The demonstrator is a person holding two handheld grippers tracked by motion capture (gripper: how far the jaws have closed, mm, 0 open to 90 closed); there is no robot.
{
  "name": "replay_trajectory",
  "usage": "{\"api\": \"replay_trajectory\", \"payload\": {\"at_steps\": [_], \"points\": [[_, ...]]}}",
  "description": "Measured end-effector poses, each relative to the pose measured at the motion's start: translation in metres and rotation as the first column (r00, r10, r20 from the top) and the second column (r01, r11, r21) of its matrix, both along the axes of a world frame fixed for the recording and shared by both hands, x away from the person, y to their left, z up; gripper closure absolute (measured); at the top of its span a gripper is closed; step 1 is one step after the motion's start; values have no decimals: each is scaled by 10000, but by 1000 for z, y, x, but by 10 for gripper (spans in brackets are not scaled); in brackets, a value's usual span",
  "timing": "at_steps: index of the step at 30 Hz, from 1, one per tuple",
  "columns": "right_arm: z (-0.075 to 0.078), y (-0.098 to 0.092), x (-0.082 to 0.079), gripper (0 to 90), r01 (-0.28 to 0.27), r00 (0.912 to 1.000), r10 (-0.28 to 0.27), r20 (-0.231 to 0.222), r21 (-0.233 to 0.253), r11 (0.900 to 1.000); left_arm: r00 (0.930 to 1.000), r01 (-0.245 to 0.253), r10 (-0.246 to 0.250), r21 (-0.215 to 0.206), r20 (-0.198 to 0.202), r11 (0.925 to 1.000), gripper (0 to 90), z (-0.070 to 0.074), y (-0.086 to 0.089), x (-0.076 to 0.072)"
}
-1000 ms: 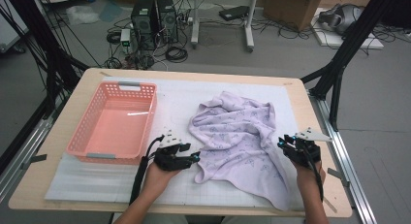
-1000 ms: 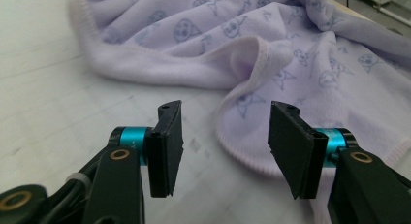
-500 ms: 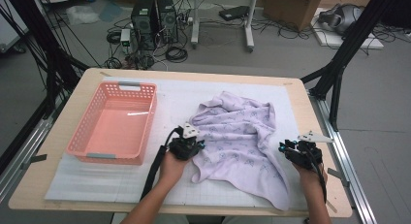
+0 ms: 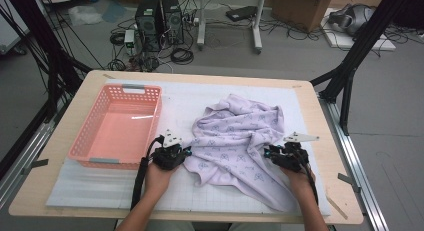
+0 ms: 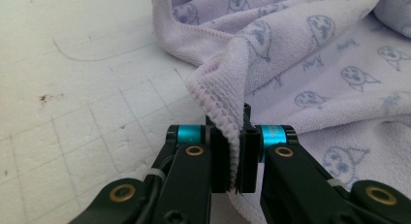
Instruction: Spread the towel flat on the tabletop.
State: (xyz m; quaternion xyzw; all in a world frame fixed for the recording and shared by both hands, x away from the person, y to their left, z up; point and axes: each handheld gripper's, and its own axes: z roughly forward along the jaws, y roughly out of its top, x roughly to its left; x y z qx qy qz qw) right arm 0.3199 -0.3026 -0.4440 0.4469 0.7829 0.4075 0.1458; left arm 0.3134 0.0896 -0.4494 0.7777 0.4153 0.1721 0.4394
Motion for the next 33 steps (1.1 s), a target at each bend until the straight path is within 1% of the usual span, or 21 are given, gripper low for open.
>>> {"api": "replay_trajectory", "payload": {"at_steps": [3, 5, 6, 7, 10, 12, 13, 14, 15, 16, 17, 18, 20, 22, 24, 26, 27, 29, 30, 31, 33], "points": [[-4, 19, 3, 683, -521, 9986, 518, -105, -375, 9979, 10000, 46, -46, -38, 2, 10000, 866, 0, 0, 0], [-3, 24, 2, 855, -875, 9962, 876, -13, -654, 9940, 10000, 56, -56, -49, 24, 10000, 865, 0, 0, -1], [0, 24, 1, 872, -837, 9962, 857, 159, -1030, 9912, 10000, 78, -78, -74, 10, 9999, 866, 0, 0, -1], [3, 23, 0, 876, -601, 9975, 647, 299, -1353, 9890, 9999, 144, -143, -78, 26, 9999, 866, 0, 0, -1], [13, 8, -3, 875, 281, 9980, -203, 597, -1334, 9907, 9992, 394, -395, -134, -34, 9991, 867, 0, -4, -2], [17, 2, -6, 869, 775, 9956, -679, 653, -1573, 9845, 9990, 454, -455, -60, -54, 9989, 868, -1, -8, -3], [17, 1, -6, 893, 978, 9942, -887, 602, -1706, 9805, 9996, 297, -296, 79, -13, 9995, 870, -1, -9, -4], [16, 0, -7, 888, 1416, 9893, -1291, 682, -2307, 9627, 9996, 253, -253, -40, -78, 9997, 870, -1, -8, -3], [14, -4, -7, 861, 1526, 9879, -1417, 638, -2269, 9619, 9996, 252, -253, -134, -100, 9996, 870, -1, -7, -3], [14, -11, -6, 837, 1519, 9881, -1466, 462, -1485, 9772, 9997, 254, -255, -173, -67, 9995, 870, -1, -6, -3], [16, -15, -8, 825, 1507, 9878, -1463, 535, -906, 9844, 9996, 281, -282, -145, -48, 9995, 869, -1, -6, -3], [19, -17, -10, 806, 1413, 9879, -1359, 745, -720, 9873, 9995, 303, -304, -82, -26, 9995, 869, -1, -7, -3], [23, -16, -12, 773, 993, 9912, -962, 905, -306, 9946, 9996, 286, -286, -61, -35, 9996, 869, -1, -8, -3], [23, -10, -12, 741, 393, 9963, -396, 766, 49, 9992, 9996, 298, -298, -75, -34, 9995, 869, -1, -7, -3], [19, -2, -12, 710, -176, 9985, 180, 521, -80, 9998, 9995, 301, -301, -94, -11, 9995, 868, -1, -8, -4], [14, 7, -10, 673, -677, 9973, 679, 283, -80, 9977, 9995, 324, -324, -84, 2, 9994, 868, -1, -8, -4], [11, 12, -10, 668, -874, 9960, 875, 166, -76, 9961, 9995, 330, -330, -96, 6, 9994, 868, -1, -7, -4], [6, 19, -7, 679, -1044, 9945, 1042, -61, -321, 9940, 9993, 371, -371, -69, -5, 9993, 868, -1, -7, -4], [4, 21, -6, 722, -1086, 9940, 1080, -171, -375, 9934, 9994, 340, -340, -110, 5, 9994, 868, -1, -7, -4], [1, 22, -4, 821, -1164, 9925, 1147, -417, -417, 9923, 9994, 348, -348, -117, -3, 9993, 868, -1, -7, -4], [3, 19, -5, 867, -1156, 9931, 1144, -248, -535, 9919, 9994, 353, -353, -148, 0, 9993, 868, -1, -7, -4]]}}
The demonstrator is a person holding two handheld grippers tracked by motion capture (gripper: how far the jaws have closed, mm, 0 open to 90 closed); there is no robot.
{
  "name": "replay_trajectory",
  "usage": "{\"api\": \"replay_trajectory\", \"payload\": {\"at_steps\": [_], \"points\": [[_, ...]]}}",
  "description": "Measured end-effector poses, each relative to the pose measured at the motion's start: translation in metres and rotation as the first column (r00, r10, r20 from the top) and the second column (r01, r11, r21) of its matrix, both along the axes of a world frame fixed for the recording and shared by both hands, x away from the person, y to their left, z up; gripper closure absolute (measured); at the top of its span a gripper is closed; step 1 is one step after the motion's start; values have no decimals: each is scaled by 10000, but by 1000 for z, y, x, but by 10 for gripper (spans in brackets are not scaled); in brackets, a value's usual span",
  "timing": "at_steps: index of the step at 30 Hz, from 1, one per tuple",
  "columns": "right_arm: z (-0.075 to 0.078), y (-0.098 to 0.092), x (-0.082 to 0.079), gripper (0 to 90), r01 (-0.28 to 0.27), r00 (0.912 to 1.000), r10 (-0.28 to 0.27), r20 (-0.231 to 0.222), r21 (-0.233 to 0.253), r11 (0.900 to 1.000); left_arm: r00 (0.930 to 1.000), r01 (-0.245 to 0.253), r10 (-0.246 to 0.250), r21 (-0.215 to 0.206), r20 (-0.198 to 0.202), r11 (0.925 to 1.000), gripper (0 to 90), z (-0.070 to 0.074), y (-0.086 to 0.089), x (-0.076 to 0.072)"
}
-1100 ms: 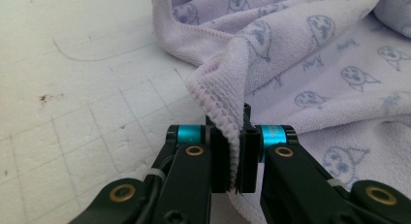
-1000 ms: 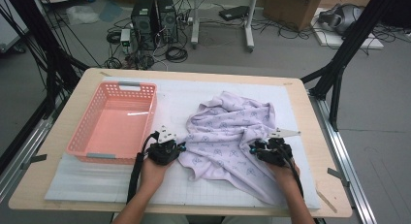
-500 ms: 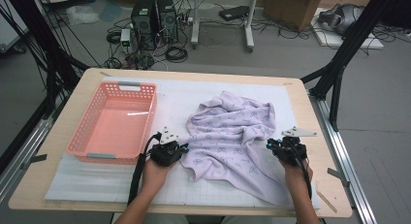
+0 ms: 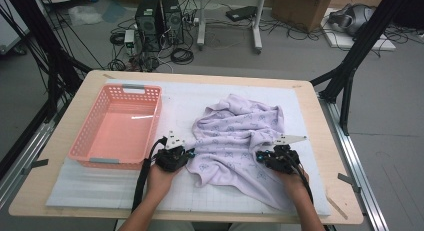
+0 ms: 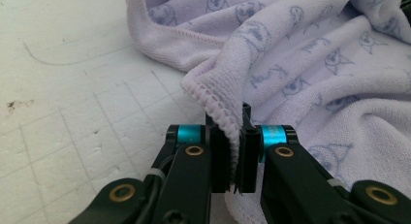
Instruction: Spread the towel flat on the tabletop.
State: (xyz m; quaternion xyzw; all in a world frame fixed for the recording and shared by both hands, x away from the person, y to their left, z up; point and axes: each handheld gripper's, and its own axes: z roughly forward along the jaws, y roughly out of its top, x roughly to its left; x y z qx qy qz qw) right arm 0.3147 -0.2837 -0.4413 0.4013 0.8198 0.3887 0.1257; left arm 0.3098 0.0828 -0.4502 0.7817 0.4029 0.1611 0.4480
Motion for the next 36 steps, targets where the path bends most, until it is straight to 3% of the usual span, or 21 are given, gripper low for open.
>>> {"api": "replay_trajectory", "payload": {"at_steps": [2, 4, 6, 10, 12, 13, 16, 18, 20, 24, 26, 28, 30, 32, 34, 36], "points": [[7, -7, -3, 868, 467, 9977, -461, 489, -111, 9988, 10000, 14, -14, -15, 0, 10000, 868, 0, 0, 0], [13, -20, -6, 868, 1266, 9881, -1266, 873, 63, 9919, 10000, -27, 26, -34, -41, 10000, 868, 0, 0, 0], [18, -35, -8, 868, 2134, 9686, -2116, 1303, -3, 9770, 10000, -26, 26, -23, -29, 10000, 869, 0, 1, 0], [18, -64, -13, 868, 3796, 9115, -3681, 1832, -309, 9246, 10000, -73, 73, -43, -54, 10000, 868, 0, 0, 0], [14, -74, -13, 867, 4222, 8939, -4119, 1768, -234, 9062, 10000, -16, 16, -17, -26, 10000, 850, 0, 0, 0], [13, -75, -13, 864, 4262, 8926, -4163, 1730, -229, 9043, 10000, -17, 17, -35, -21, 10000, 815, 0, 0, 0], [12, -70, -14, 771, 3910, 9066, -3798, 1839, -277, 9200, 9999, -143, 141, -386, -54, 9992, 542, 1, 4, 0], [17, -67, -16, 688, 3587, 9174, -3524, 1846, -4, 9335, 9998, -77, 62, -717, -206, 9974, 473, 1, 7, -1], [24, -65, -22, 625, 3373, 9210, -3308, 2058, 39, 9414, 9996, 108, -126, -732, -245, 9973, 421, 2, 7, -2], [39, -63, -36, 525, 2721, 9397, -2758, 2025, 462, 9612, 9976, 544, -581, -911, -388, 9944, 396, 5, 6, -2], [43, -60, -46, 512, 2479, 9434, -2480, 2201, 287, 9684, 9962, 699, -741, -882, -457, 9937, 395, 6, 2, -1], [43, -57, -53, 484, 2037, 9590, -2054, 1952, 290, 9786, 9946, 794, -843, -791, -606, 9937, 392, 6, -3, 0], [35, -53, -56, 461, 1596, 9763, -1634, 1416, 373, 9865, 9922, 942, -988, -612, -767, 9937, 392, 3, -10, 1], [23, -48, -55, 457, 1356, 9852, -1392, 1004, 415, 9899, 9896, 1046, -1068, -273, -968, 9941, 395, 0, -16, 2], [13, -44, -50, 456, 1254, 9899, -1258, 647, 108, 9920, 9934, 981, -959, 333, -636, 9946, 440, -1, -20, 0], [5, -39, -44, 475, 1290, 9911, -1287, 340, -80, 9916, 9966, 748, -721, 701, -404, 9947, 582, 0, -19, -1]]}}
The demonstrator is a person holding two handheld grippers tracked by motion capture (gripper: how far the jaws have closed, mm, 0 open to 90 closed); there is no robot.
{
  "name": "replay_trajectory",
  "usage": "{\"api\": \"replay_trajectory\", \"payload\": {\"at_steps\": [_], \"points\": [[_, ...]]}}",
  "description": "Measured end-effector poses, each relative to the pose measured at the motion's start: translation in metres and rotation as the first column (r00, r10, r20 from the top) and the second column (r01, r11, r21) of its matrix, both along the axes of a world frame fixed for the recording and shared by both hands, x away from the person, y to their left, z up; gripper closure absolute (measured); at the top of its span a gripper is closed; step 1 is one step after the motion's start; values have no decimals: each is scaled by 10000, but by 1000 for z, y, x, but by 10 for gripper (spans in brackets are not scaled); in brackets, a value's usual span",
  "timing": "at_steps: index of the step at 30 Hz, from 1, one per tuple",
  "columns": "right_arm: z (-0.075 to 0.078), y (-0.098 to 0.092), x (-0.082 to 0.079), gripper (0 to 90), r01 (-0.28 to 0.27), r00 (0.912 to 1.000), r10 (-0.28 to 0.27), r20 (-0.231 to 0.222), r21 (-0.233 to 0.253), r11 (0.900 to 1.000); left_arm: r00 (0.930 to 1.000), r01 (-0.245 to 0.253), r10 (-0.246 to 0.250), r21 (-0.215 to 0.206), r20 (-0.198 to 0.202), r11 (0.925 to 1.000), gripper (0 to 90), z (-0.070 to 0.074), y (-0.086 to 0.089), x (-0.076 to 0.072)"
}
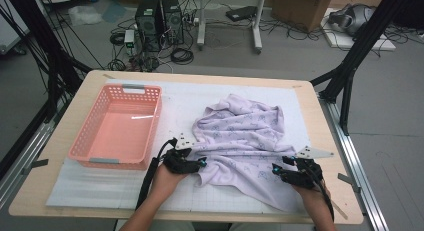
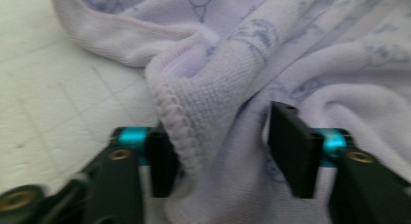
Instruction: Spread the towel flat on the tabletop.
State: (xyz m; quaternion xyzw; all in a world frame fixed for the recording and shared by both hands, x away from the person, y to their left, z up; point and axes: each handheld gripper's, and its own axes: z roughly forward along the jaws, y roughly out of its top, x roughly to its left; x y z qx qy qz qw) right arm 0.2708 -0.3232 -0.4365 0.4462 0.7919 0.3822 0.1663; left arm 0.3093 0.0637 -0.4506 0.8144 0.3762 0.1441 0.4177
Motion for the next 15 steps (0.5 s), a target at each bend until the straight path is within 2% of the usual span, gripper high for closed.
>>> {"api": "replay_trajectory", "payload": {"at_steps": [1, 2, 3, 5, 6, 9, 11, 13, 15], "points": [[-4, 2, 3, 526, -47, 9999, 45, -113, -163, 9999, 10000, 18, -18, -83, -24, 10000, 651, 0, 3, 1], [-7, 4, 6, 575, -108, 9995, 97, -297, -371, 9993, 9997, 127, -134, -341, -221, 9993, 758, 0, 5, 2], [-9, 6, 7, 636, -105, 9998, 98, -148, -487, 9988, 9995, 99, -111, -420, -283, 9991, 822, 0, 6, 3], [-7, 5, 10, 808, -64, 9999, 55, -152, -603, 9982, 9999, 145, -145, -362, -10, 9992, 843, 0, 5, 2], [-6, 4, 11, 861, -98, 9998, 87, -174, -605, 9981, 9999, 66, -62, -419, 91, 9991, 846, 1, 6, 1], [-6, -1, 17, 880, 74, 10000, -74, 2, -505, 9987, 9991, -353, 376, -1035, 198, 9940, 848, 3, 8, 4], [-6, -4, 24, 900, 333, 9992, -327, 216, -314, 9990, 9978, -598, 629, -1199, 228, 9910, 849, 4, 10, 8], [-5, -7, 31, 900, 831, 9950, -800, 590, -507, 9953, 9948, -944, 988, -1356, 259, 9863, 849, 3, 14, 12], [-6, -14, 40, 900, 1320, 9898, -1302, 571, -287, 9908, 9903, -1367, 1389, -1590, 27, 9778, 849, 0, 17, 17]]}}
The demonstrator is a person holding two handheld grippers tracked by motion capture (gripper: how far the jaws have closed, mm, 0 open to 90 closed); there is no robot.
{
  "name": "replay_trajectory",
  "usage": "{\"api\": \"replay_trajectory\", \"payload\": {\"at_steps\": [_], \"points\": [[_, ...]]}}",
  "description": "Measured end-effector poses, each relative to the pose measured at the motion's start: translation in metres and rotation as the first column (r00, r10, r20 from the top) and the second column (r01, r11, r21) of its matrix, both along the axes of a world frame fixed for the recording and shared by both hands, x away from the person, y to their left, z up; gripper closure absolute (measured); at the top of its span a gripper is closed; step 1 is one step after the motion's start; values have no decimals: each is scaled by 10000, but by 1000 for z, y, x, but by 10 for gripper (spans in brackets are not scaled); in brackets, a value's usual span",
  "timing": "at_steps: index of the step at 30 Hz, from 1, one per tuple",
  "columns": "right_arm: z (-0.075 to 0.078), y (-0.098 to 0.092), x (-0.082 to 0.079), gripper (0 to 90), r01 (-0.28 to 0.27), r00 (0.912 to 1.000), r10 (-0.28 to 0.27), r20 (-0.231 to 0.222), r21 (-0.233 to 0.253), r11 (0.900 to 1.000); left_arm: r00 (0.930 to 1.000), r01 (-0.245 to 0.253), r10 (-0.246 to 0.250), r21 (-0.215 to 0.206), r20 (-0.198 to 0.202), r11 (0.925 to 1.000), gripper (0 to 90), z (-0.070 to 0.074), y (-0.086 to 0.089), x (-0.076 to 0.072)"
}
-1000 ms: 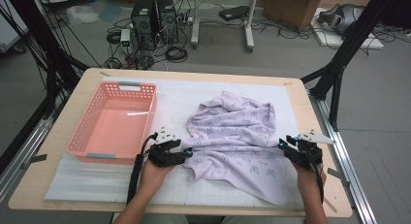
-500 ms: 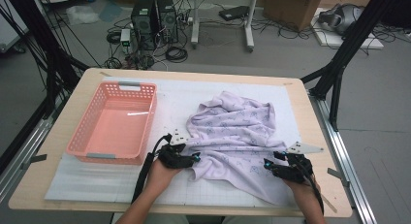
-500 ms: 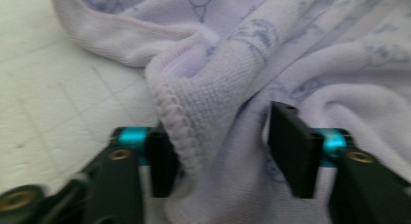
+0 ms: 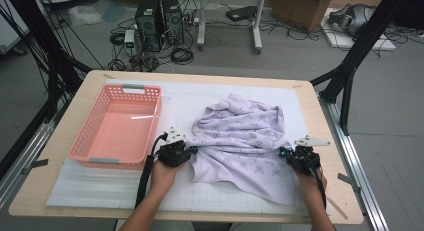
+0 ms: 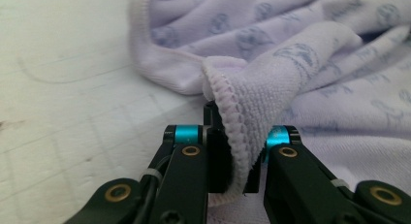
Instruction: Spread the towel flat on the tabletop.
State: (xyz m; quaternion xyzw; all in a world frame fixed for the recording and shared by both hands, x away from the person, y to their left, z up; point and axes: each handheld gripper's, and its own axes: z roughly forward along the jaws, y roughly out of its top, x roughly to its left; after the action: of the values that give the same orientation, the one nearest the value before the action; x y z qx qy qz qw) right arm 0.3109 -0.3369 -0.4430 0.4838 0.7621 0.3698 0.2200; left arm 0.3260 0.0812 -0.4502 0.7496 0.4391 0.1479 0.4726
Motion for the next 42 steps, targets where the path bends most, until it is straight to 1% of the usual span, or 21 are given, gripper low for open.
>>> {"api": "replay_trajectory", "payload": {"at_steps": [4, 5, 6, 9, 13, 16, 18, 19, 20, 21, 22, 23, 24, 27, 29, 33, 35, 36, 37, 39, 42], "points": [[0, -9, 7, 859, 292, 9995, -302, 98, 878, 9957, 10000, 40, -39, -169, 22, 9998, 827, 0, 1, 1], [1, -8, 5, 760, 189, 9997, -203, 140, 929, 9955, 10000, 82, -82, -188, -19, 9998, 757, 0, 1, 0], [3, -8, 4, 718, 94, 9998, -109, 148, 962, 9953, 9998, 136, -141, -318, -161, 9994, 652, 0, 1, 0], [9, -6, -5, 621, -257, 9993, 236, 305, 674, 9974, 9975, 533, -550, -396, -433, 9978, 473, 2, 3, -4], [12, -6, -16, 522, -525, 9985, 516, 175, 539, 9972, 9936, 1049, -1052, -91, -413, 9944, 435, 4, 6, -13], [9, -4, -20, 478, -791, 9968, 794, -111, 228, 9966, 9907, 1108, -1113, -113, -781, 9938, 426, 2, 8, -12], [3, 0, -19, 530, -811, 9957, 811, -437, 14, 9967, 9883, 1246, -1241, 2, -881, 9922, 435, -1, 5, -12], [-1, 3, -17, 577, -931, 9943, 921, -537, -167, 9955, 9895, 1284, -1263, 257, -706, 9914, 474, -1, 2, -13], [-4, 7, -16, 605, -981, 9939, 959, -553, -396, 9944, 9921, 1203, -1172, 744, -448, 9900, 567, -1, 0, -14], [-3, 9, -15, 689, -913, 9950, 894, -447, -426, 9949, 9932, 1144, -1118, 1040, -310, 9880, 717, 0, 0, -14], [-3, 10, -12, 818, -927, 9948, 907, -458, -438, 9947, 9942, 1048, -1019, 969, -342, 9898, 802, 0, 1, -12], [-2, 11, -10, 872, -1020, 9940, 994, -464, -577, 9931, 9956, 906, -880, 961, -311, 9912, 831, 0, 2, -11], [-2, 12, -7, 880, -1007, 9941, 977, -462, -674, 9926, 9974, 706, -687, 1014, -227, 9923, 838, 1, 3, -9], [-1, 13, 2, 883, -629, 9978, 610, -241, -897, 9940, 9999, 162, -159, 765, -41, 9969, 839, 0, 3, -3], [-2, 10, 9, 883, -307, 9995, 308, -5, -990, 9946, 9997, -157, 165, 491, -153, 9987, 839, -1, 4, 0], [-4, 8, 22, 883, 184, 9993, -152, 327, -999, 9948, 9997, -180, 187, 443, -158, 9989, 819, -1, 5, 0], [-6, 9, 26, 879, 327, 9992, -301, 276, -984, 9946, 9994, -217, 227, 388, -267, 9990, 735, 0, 5, 0], [-6, 9, 26, 861, 377, 9990, -352, 278, -921, 9950, 9977, -294, 301, 131, -599, 9995, 652, 0, 7, -1], [-5, 8, 24, 818, 444, 9988, -426, 250, -774, 9960, 9973, -293, 293, 2, -676, 9996, 559, 1, 9, -3], [-2, 5, 18, 721, 513, 9983, -496, 302, -606, 9968, 9973, -202, 183, -270, -717, 9994, 506, 3, 13, -10], [8, -4, 1, 676, 451, 9973, -439, 586, -182, 9988, 9972, -12, -23, -459, -754, 9989, 456, 5, 18, -25]]}}
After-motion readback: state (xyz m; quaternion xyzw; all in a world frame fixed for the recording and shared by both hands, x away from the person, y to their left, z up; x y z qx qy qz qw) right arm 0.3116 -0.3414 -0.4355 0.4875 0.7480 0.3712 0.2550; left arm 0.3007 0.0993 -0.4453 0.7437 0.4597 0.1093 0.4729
